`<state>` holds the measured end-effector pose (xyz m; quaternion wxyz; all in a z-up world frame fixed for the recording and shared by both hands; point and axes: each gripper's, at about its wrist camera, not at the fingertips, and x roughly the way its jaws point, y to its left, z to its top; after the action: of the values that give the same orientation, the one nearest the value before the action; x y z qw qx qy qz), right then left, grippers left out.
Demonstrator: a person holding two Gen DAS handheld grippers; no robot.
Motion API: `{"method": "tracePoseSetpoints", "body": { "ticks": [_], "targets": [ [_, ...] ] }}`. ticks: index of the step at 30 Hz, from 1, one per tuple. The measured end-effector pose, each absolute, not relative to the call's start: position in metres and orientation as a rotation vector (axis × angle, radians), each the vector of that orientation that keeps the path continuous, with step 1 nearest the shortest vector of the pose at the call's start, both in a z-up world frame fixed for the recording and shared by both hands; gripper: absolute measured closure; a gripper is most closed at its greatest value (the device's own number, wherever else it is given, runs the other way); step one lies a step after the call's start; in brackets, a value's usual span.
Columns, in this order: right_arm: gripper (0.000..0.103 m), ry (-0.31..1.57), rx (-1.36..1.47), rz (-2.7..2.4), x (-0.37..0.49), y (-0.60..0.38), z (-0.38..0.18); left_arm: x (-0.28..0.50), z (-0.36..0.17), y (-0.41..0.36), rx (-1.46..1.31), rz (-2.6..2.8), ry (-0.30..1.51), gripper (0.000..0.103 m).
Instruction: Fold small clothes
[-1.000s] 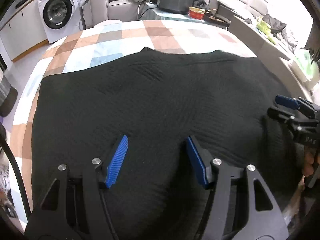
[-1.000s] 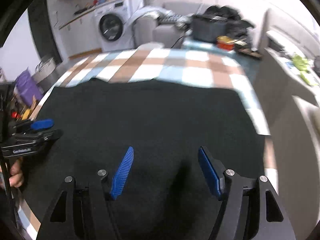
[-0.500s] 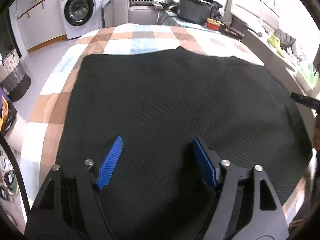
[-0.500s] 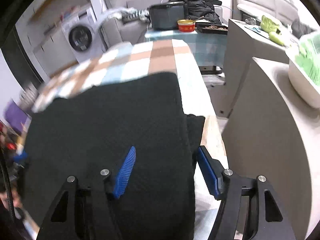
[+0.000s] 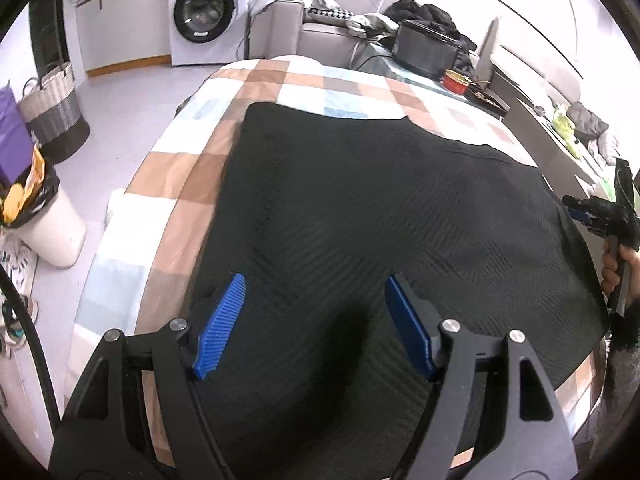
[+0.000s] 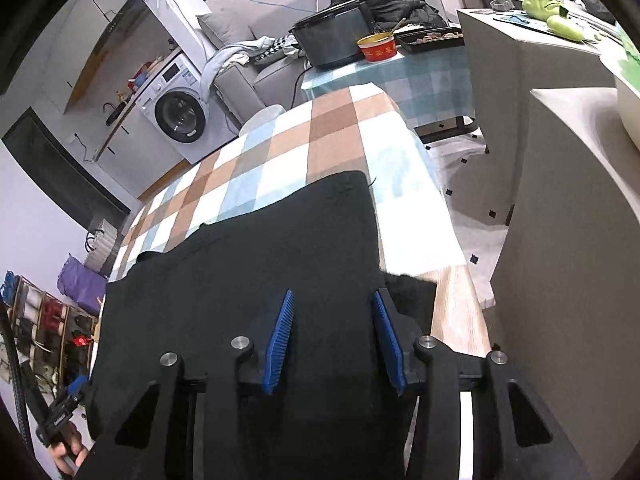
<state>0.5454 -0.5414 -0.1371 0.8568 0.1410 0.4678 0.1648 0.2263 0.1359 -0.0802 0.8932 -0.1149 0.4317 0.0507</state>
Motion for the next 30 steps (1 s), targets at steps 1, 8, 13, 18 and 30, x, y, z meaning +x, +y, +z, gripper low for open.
{"method": "tracePoseSetpoints", "body": {
  "ticks": [1, 8, 13, 18, 30],
  "targets": [
    [0.060, 0.980, 0.295, 0.351, 0.550, -0.540, -0.137, 0.224, -0.081, 0.137, -0.243, 0.106, 0.896, 0.032],
    [0.065, 1.003, 0.298, 0.292, 0.571, -0.537, -0.145, 0.220, -0.083, 0.131, -0.260, 0.094, 0.898, 0.032],
    [0.077, 0.995, 0.281, 0.334, 0.570, -0.532, -0.144, 0.225, -0.089, 0.129, -0.269, 0.091, 0.915, 0.032],
    [0.095, 0.901, 0.161, 0.353, 0.553, -0.516, -0.122, 0.228, -0.086, 0.123, -0.256, 0.082, 0.910, 0.032],
    [0.096, 0.875, 0.113, 0.231, 0.546, -0.531, -0.118, 0.225, -0.086, 0.121, -0.261, 0.081, 0.906, 0.032]
  ]
}}
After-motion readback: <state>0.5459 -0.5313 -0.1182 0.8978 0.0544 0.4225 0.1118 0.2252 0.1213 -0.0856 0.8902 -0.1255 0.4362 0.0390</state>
